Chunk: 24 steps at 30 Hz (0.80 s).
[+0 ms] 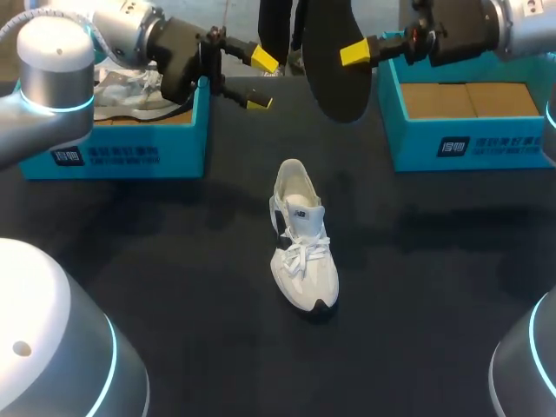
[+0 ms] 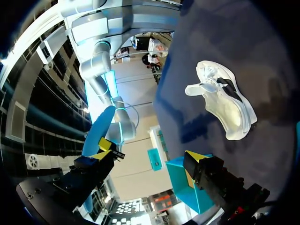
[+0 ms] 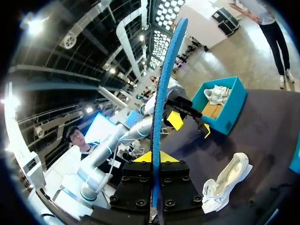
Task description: Take the shoe out of the shoebox, open the shoe tongue, remove and reinsert the insole, then place the shoe into the shoebox
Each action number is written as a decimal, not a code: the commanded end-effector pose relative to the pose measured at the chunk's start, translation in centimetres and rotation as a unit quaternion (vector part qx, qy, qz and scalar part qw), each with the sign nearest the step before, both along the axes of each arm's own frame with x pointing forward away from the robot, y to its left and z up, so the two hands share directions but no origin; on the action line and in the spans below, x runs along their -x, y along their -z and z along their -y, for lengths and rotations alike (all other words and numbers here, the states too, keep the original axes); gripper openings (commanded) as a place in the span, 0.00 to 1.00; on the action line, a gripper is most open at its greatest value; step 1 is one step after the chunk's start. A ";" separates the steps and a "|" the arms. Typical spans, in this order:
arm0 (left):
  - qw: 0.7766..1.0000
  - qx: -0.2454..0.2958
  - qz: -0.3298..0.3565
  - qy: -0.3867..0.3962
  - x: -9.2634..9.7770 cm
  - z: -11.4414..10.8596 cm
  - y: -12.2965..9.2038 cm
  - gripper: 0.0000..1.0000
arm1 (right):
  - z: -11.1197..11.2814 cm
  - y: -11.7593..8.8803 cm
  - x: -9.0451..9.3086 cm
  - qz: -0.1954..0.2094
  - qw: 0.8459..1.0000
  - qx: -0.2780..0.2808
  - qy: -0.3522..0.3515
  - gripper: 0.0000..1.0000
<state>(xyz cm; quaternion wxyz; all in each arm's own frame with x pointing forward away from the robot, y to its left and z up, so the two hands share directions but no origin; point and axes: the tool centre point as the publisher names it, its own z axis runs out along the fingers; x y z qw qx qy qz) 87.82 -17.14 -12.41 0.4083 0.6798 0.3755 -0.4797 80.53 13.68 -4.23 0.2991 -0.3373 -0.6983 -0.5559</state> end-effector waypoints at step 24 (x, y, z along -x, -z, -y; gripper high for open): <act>1.000 -0.007 -0.003 0.026 -2.2 -2.2 0.1 1.00 | -0.8 0.5 -2.4 0.053 0.998 0.031 0.001 0.00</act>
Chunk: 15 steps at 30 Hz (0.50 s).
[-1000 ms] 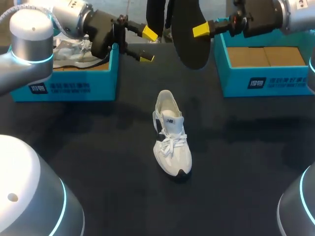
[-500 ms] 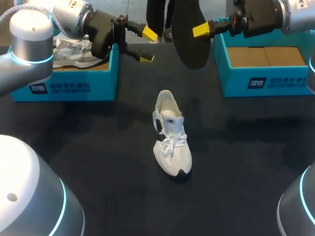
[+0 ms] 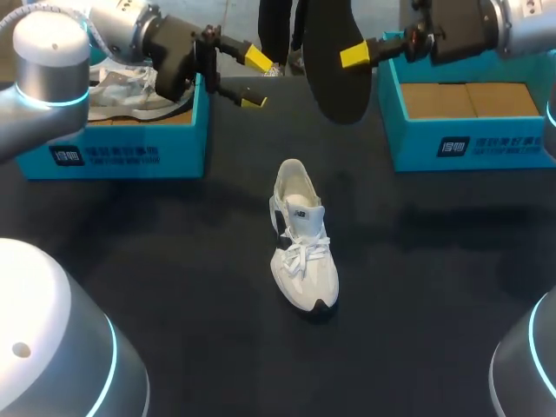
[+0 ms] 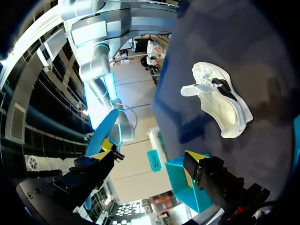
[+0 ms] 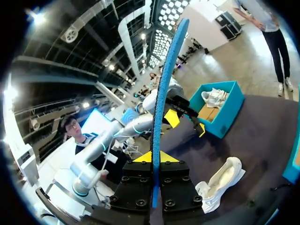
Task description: Take the shoe out of the shoebox, open the shoe tongue, remove and reinsert the insole, then place the shoe into the shoebox
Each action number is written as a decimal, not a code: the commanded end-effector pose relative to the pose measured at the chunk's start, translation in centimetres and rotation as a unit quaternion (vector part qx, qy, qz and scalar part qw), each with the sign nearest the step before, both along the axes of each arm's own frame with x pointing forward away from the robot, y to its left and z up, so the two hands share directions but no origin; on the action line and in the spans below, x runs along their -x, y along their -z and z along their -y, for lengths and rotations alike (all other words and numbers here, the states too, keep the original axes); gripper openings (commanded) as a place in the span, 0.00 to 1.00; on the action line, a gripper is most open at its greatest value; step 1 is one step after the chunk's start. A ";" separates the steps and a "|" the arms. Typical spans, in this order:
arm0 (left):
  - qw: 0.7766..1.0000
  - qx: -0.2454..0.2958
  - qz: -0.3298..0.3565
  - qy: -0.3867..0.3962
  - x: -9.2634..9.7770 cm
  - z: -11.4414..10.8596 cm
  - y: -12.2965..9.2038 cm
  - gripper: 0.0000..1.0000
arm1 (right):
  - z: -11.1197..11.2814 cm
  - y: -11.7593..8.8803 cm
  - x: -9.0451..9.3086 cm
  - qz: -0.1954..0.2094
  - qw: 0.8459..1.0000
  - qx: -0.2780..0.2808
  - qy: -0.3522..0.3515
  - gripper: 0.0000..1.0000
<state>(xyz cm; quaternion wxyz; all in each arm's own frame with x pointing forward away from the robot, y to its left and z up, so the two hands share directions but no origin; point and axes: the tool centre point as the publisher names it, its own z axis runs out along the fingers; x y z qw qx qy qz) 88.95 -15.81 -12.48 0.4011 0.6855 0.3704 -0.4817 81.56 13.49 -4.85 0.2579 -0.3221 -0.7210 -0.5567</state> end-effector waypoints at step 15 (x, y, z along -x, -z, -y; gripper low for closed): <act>0.999 -0.042 -0.017 0.016 -1.1 -1.7 1.6 1.00 | -2.6 2.5 -5.2 0.067 0.998 0.005 -0.010 0.00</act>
